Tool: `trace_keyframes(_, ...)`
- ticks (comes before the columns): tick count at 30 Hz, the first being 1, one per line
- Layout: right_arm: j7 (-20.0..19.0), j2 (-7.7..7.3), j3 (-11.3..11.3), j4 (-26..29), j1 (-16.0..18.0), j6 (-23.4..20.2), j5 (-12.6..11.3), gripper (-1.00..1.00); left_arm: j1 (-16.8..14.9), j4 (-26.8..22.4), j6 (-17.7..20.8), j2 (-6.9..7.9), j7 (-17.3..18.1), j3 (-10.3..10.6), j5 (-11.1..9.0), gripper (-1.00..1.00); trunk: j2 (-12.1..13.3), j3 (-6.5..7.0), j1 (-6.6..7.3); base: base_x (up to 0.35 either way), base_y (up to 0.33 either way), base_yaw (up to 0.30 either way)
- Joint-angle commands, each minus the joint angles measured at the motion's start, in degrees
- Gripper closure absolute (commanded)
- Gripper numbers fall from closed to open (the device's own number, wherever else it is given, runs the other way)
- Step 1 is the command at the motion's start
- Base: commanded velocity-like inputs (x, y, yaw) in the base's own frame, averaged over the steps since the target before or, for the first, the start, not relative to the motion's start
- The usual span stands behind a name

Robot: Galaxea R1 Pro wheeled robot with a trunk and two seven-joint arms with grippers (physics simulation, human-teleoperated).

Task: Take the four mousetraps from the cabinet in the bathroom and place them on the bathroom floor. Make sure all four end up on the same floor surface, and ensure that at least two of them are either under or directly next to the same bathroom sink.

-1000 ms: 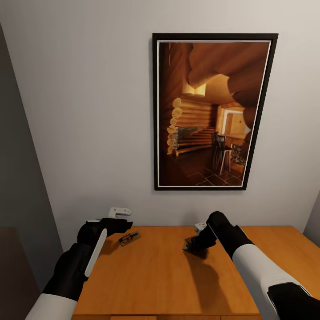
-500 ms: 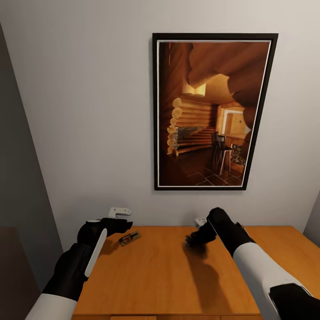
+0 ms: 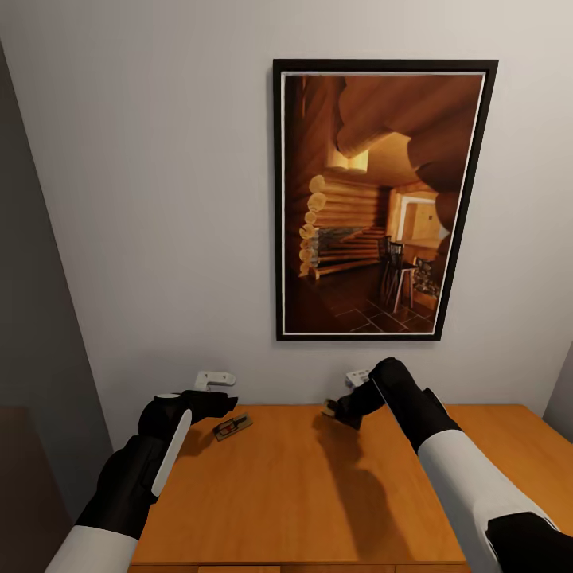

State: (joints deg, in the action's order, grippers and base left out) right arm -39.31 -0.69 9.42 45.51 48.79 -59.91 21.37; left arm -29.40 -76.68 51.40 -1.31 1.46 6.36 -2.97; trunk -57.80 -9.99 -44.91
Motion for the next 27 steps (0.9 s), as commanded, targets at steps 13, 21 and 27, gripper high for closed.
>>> trace_keyframes(13,-0.32,0.60,0.27,0.10,0.00,-0.09,0.94,1.00,-0.05,-0.09,0.28,-0.01,-0.05,0.00,-0.24,-1.00,-0.06,-0.09,-0.01,0.000,0.000,0.000)
trace_keyframes(21,0.27,0.77,0.29,1.11,-0.01,-0.09,1.19,1.00,-0.05,-0.12,0.29,-0.03,-0.05,0.05,-0.22,-1.00,-0.06,-0.09,-0.01,0.000,0.000,0.000)
trace_keyframes(27,0.32,0.52,0.27,2.51,-0.01,-0.09,1.14,1.00,-0.05,-0.13,0.28,-0.08,-0.05,0.05,-0.34,-1.00,-0.06,-0.09,-0.01,0.000,0.000,0.000)
